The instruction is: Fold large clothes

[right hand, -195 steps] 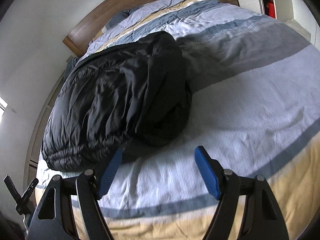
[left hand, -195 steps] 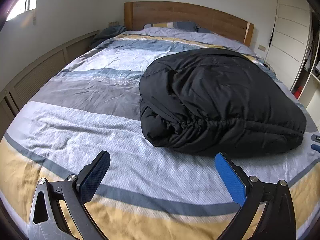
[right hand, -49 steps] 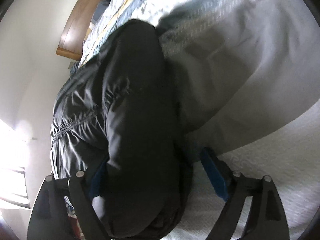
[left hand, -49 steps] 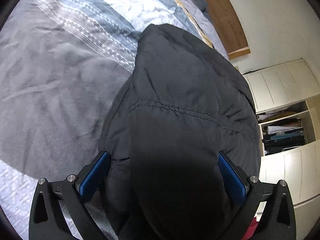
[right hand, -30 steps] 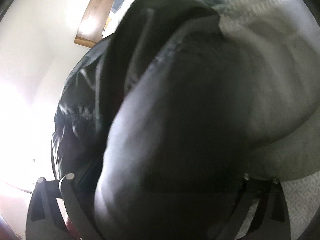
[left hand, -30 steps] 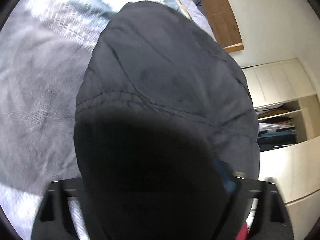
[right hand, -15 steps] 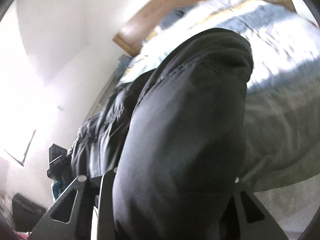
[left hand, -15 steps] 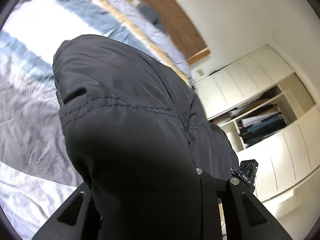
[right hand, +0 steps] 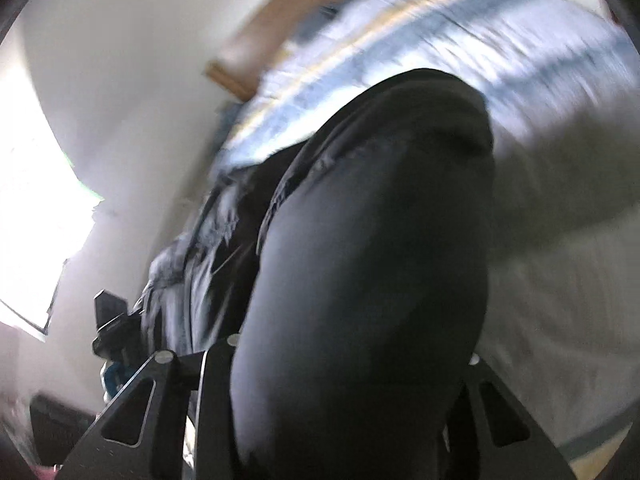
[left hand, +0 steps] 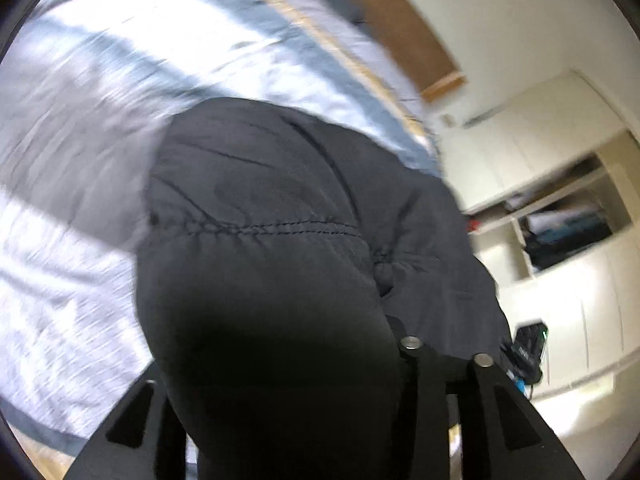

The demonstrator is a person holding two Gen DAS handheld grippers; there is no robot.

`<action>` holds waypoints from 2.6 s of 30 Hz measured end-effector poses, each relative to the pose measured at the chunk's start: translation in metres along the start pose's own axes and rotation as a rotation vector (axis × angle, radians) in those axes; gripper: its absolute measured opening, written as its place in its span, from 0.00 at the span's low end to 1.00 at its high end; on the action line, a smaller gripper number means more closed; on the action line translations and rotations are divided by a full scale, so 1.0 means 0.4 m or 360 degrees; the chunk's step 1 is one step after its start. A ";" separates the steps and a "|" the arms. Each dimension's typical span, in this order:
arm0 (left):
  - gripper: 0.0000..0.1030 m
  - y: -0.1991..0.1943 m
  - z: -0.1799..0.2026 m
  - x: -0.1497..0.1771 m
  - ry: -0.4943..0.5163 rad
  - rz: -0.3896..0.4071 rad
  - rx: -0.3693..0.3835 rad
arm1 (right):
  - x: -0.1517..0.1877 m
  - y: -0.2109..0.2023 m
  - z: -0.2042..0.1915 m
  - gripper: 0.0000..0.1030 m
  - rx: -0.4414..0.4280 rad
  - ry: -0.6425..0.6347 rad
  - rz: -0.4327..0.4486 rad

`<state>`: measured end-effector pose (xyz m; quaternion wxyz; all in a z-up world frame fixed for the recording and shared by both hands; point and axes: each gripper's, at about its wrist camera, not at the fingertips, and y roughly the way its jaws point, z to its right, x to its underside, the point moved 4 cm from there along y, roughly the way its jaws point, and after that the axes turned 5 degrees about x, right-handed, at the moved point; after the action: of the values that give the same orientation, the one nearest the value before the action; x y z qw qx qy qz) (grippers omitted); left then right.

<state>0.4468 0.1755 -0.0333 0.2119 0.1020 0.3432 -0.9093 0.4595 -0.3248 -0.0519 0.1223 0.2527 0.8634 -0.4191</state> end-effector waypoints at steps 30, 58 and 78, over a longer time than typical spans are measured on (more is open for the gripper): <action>0.99 -0.371 0.278 0.546 0.0592 0.0585 -0.0772 | 0.405 -0.435 -0.226 0.67 0.0753 -0.0398 0.0398; 1.00 -0.457 0.518 0.932 0.1011 0.0850 -0.0947 | 0.764 -0.631 -0.408 0.67 0.0778 -0.0663 0.0648; 1.00 -0.444 0.561 0.969 0.1065 0.0839 -0.0916 | 0.786 -0.693 -0.388 0.76 0.0844 -0.0649 0.0812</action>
<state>0.0122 0.0232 0.1086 0.3321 0.4081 0.5912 -0.6113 0.0454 -0.2424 0.0947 0.3211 0.3930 0.5936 -0.6245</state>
